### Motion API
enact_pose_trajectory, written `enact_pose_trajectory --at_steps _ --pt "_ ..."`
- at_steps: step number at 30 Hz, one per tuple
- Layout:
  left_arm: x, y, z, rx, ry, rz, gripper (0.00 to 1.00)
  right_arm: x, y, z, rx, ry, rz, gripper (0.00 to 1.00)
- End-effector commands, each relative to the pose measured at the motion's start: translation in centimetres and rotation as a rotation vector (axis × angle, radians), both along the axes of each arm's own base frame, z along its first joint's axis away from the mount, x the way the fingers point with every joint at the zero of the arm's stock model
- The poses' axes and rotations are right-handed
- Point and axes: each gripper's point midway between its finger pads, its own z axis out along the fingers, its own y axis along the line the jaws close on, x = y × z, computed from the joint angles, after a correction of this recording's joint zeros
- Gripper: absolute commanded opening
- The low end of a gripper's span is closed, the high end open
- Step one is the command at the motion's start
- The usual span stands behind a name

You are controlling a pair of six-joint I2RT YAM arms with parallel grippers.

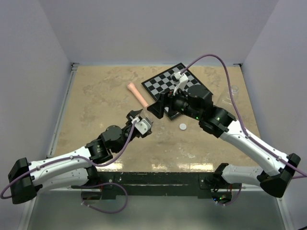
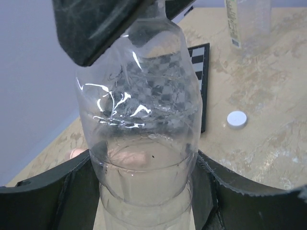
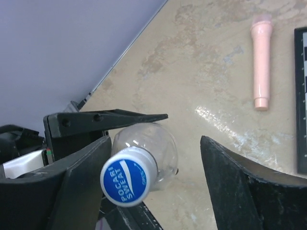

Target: Screw on the bottle caps

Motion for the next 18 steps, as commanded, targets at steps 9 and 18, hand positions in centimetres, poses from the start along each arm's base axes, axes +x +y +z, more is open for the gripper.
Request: enact_pose_trajectory --at_steps 9,18 --pt "-0.4 -1.2 1.3 -0.045 0.186 -0.248 0.00 -2.4 -4.1 12.1 0.145 -0.425 0.001 0.86" --pt "-3.3 -1.2 2.8 -0.047 0.266 -0.501 0.00 -4.9 -5.4 11.3 0.115 -0.702 0.101 0.87"
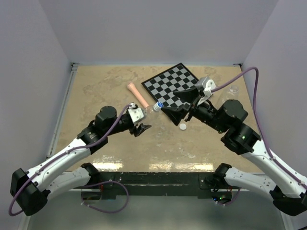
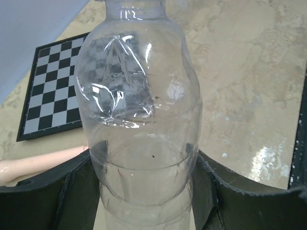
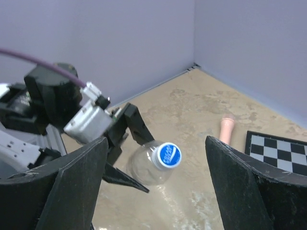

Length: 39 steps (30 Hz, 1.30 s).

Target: Screw on the bottle caps

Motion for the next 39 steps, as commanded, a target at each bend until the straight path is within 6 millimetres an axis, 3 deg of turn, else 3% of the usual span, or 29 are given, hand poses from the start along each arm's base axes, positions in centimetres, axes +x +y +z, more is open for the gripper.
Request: enact_pose_trajectory --at_steps 1,7,8,15,34,39 --pt "-3.4 -0.8 4.4 -0.115 0.003 -0.209 0.00 -1.7 -0.5 1.6 -0.004 -0.214 0.056 0.87" --pt "-5.4 -1.1 4.7 -0.147 0.036 -0.339 0.00 -4.3 0.1 1.5 -0.083 -0.371 0.198 0.81" --pt "-5.6 -1.3 5.5 -0.166 0.011 -0.365 0.00 -4.6 0.3 1.3 -0.095 -0.392 0.226 0.80" --pt "-6.6 -1.6 5.4 -0.170 0.011 -0.425 0.00 -6.6 2.1 -0.8 -0.147 -0.427 0.408 0.76" --pt "-8.4 -1.6 6.0 -0.198 -0.012 -0.516 0.00 -6.8 4.3 -3.6 -0.181 -0.360 0.536 0.62" --pt "-8.3 -1.7 5.8 -0.195 -0.008 -0.520 0.00 -7.1 4.5 -3.2 -0.160 -0.373 0.565 0.58"
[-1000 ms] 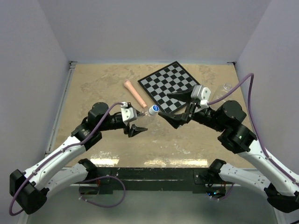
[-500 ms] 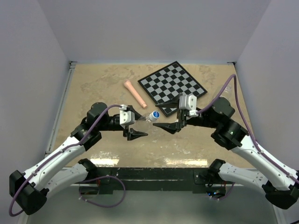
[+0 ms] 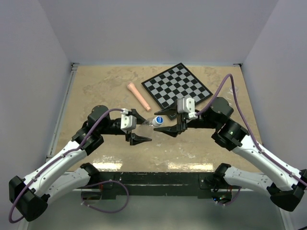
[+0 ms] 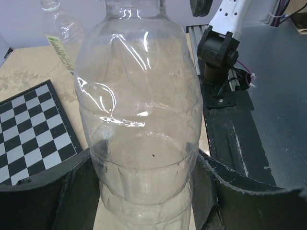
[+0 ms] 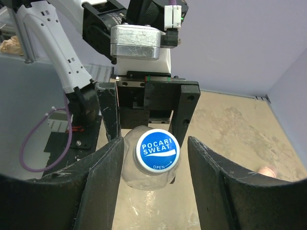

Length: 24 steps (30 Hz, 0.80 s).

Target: Screw on the bottle caps

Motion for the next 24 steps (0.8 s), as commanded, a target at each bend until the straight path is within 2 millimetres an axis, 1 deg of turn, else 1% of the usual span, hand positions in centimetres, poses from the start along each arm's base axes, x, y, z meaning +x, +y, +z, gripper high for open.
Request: enact_pose_trajectory --at_steps 1,9,15,17,21,24 --pt "-0.40 -0.18 1.84 -0.050 -0.055 -0.039 0.00 -0.90 0.10 1.26 0.045 -0.024 0.059 0.59" --pt "-0.45 -0.25 1.61 -0.046 -0.050 -0.047 0.00 -1.04 -0.47 2.18 0.074 -0.025 0.058 0.59" --pt "-0.68 -0.28 1.77 -0.052 -0.055 -0.059 0.00 -0.96 -0.58 2.03 0.080 -0.012 0.060 0.55" --pt "-0.71 -0.28 1.71 -0.051 -0.054 -0.061 0.00 -1.03 -0.56 1.99 0.083 -0.008 0.065 0.52" --pt "-0.83 -0.29 1.74 -0.052 -0.055 -0.069 0.00 -1.10 -0.44 1.94 0.083 0.000 0.077 0.42" --pt "-0.83 -0.29 1.75 -0.052 -0.056 -0.069 0.00 -1.07 -0.35 1.79 0.080 0.012 0.079 0.30"
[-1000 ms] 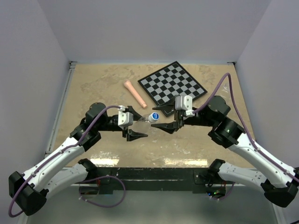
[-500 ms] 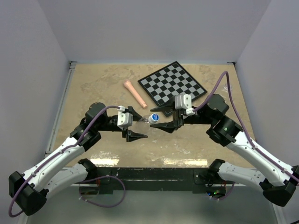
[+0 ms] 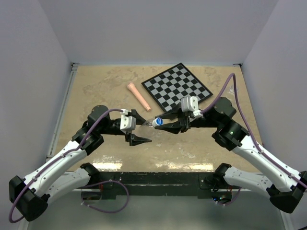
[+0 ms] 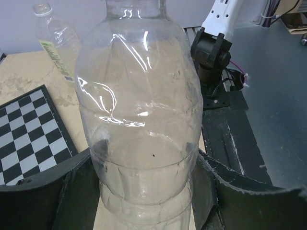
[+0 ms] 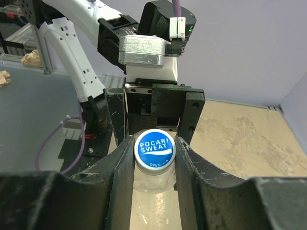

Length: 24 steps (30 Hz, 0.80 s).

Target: Screw on the bottle caps

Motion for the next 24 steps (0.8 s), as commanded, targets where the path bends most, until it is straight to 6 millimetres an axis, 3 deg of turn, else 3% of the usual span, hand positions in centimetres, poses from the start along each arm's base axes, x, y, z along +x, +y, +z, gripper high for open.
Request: enact_pose_trajectory --at_steps 1,6,14,24 --pt "-0.2 -0.2 1.6 -0.046 -0.054 -0.027 0.00 -0.2 -0.1 1.1 0.036 -0.014 0.010 0.25" --pt "1.4 -0.1 2.0 -0.062 -0.063 0.062 0.00 1.3 0.0 0.6 0.031 0.033 -0.062 0.00" --pt "4.9 0.1 4.5 -0.120 -0.141 0.304 0.00 5.5 0.7 -1.7 0.004 0.219 -0.261 0.00" --pt "8.5 -0.3 7.6 -0.147 -0.245 0.641 0.00 8.3 1.0 -4.6 -0.027 0.463 -0.418 0.00"
